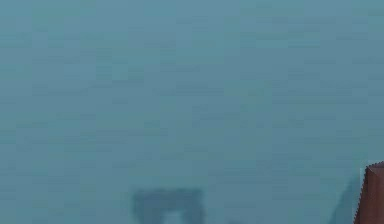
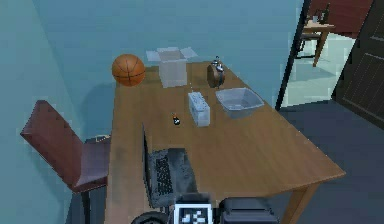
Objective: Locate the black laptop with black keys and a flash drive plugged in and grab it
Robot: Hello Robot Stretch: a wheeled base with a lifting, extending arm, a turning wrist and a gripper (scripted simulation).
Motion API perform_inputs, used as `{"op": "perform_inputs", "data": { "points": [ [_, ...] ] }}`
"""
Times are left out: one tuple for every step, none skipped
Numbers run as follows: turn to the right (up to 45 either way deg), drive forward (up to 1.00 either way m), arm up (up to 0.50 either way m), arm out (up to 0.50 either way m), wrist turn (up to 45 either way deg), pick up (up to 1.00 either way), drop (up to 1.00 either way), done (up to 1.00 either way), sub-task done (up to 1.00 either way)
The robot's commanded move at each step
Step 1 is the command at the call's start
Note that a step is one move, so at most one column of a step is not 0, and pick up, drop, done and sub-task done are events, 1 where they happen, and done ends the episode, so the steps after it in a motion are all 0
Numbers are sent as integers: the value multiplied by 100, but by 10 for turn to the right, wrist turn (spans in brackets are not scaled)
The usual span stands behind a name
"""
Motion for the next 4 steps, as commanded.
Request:
{"op": "perform_inputs", "data": {
  "points": [
    [0, 0, 0, 10, 0, 0, 0, 0, 0],
    [0, 0, 0, 0, 450, 0, 0, 0, 0],
    [0, 0, 0, 0, 450, 0, 0, 0, 0],
    [0, 0, 0, 0, 450, 0, 0, 0, 0]
  ]
}}
